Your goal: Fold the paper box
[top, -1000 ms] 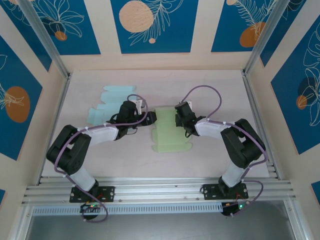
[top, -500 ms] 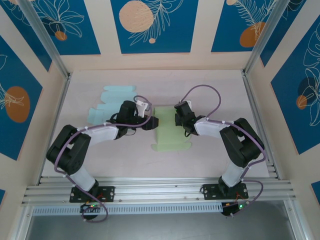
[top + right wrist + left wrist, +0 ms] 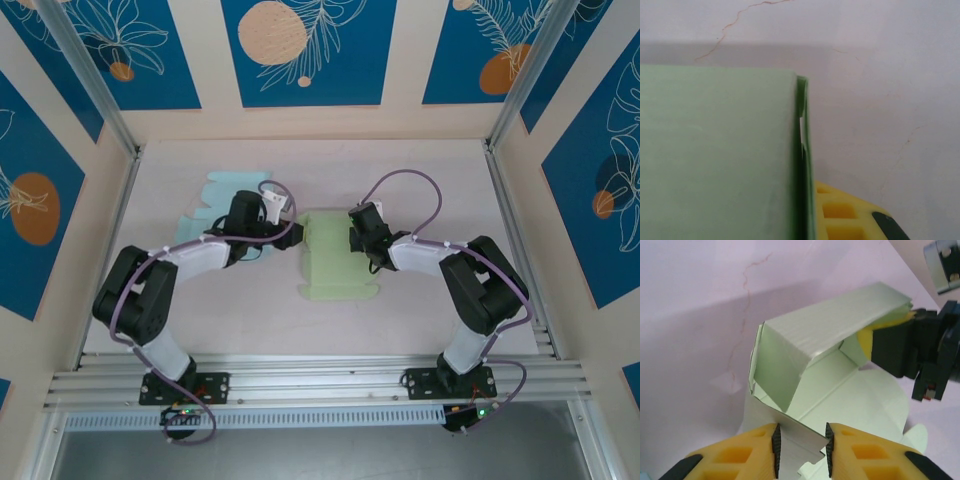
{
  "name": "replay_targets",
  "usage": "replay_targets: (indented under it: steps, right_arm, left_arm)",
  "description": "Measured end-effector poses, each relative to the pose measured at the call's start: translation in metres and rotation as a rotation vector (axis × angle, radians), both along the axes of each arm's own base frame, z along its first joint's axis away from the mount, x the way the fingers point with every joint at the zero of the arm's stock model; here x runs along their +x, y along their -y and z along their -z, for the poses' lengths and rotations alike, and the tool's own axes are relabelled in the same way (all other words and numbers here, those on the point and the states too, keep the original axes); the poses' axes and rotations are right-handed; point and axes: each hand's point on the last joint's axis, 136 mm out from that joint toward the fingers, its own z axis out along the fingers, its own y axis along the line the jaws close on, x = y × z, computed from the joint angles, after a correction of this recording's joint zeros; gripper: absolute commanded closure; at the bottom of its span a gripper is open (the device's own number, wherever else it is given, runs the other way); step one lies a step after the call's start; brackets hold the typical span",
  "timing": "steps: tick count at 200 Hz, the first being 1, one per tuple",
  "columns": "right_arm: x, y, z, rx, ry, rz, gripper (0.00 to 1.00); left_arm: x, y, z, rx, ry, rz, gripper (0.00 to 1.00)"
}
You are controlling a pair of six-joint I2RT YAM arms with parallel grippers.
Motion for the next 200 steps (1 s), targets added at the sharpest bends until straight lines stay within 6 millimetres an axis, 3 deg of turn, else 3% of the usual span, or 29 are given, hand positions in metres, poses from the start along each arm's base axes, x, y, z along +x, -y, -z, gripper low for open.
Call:
replay_targets:
  steps: [82, 138, 200]
  right_arm:
    - [-0.001, -0.003, -0.001, -0.002, 0.004, -0.006, 1.0]
    - [-0.004, -0.009, -0.001, -0.006, 0.009, -0.015, 1.0]
    - [-0.006, -0.012, -0.001, -0.002, 0.007, 0.007, 1.0]
  left_arm:
    - [0.007, 0.021, -0.007, -0.122, -0.063, 0.029, 0.78]
    - [0.024, 0.014, -0.011, -0.104, -0.062, -0.071, 0.79]
    - [0.027, 0.011, -0.01, -0.124, -0.089, -0.123, 0.53]
